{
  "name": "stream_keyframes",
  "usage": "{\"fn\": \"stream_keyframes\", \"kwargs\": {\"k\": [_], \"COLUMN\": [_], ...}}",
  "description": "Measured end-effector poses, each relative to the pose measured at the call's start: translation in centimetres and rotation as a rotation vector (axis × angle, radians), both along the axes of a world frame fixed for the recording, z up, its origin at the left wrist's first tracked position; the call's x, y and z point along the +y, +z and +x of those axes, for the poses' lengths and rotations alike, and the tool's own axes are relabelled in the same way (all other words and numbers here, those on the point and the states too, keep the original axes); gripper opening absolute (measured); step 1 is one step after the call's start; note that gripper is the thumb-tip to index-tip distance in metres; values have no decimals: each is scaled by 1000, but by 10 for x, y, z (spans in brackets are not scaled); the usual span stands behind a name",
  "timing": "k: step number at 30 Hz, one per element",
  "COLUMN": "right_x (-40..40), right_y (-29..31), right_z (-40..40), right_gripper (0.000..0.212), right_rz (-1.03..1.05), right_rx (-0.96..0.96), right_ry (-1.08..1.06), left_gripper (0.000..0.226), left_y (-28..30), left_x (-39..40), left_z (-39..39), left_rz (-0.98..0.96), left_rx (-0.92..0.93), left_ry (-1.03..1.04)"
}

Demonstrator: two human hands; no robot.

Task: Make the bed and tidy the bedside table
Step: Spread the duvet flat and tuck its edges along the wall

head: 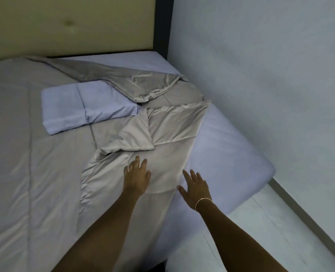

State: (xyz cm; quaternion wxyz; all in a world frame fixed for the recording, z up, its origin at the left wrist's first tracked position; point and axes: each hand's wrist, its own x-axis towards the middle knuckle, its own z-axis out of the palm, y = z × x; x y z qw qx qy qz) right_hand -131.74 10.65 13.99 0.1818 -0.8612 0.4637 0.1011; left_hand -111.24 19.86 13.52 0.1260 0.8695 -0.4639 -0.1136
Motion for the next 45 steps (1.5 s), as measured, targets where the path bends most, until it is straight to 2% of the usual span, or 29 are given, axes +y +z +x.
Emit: {"fn": "stream_keyframes", "kwargs": {"k": [5,8,15,18,25,28,31,33,35,37,40,45], "right_x": [-75,-120,-224,-271,-369,-386,-382,-379,-379,-382,-384,-386], "right_y": [-8,-15,-46,-83,-192,-246,-297,-324,-338,-346,-351,-344], "right_z": [11,27,87,115,178,205,209,204,203,205,204,203], "right_gripper": [69,70,73,75,73,77,83,85,86,87,87,85], "right_rz": [48,78,135,159,93,84,69,-8,-62,-99,-103,-27], "right_rx": [46,86,135,140,106,79,172,161,133,124,100,129], "right_ry": [-11,55,250,301,425,442,484,498,510,536,543,538], "left_gripper": [47,49,57,57,84,100,116,120,115,100,73,52], "left_y": [-10,-23,-48,-77,-164,-205,-250,-287,-318,-335,-339,-330], "left_x": [-56,-84,-139,-170,-256,-284,-293,-292,-287,-288,-298,-293], "left_z": [16,30,70,95,150,173,180,176,167,166,171,167], "left_rz": [13,50,80,120,158,203,210,210,192,153,150,116], "left_rx": [33,81,54,11,27,24,134,192,122,21,-26,-57], "left_ry": [64,91,316,375,472,466,548,587,578,578,595,591]}}
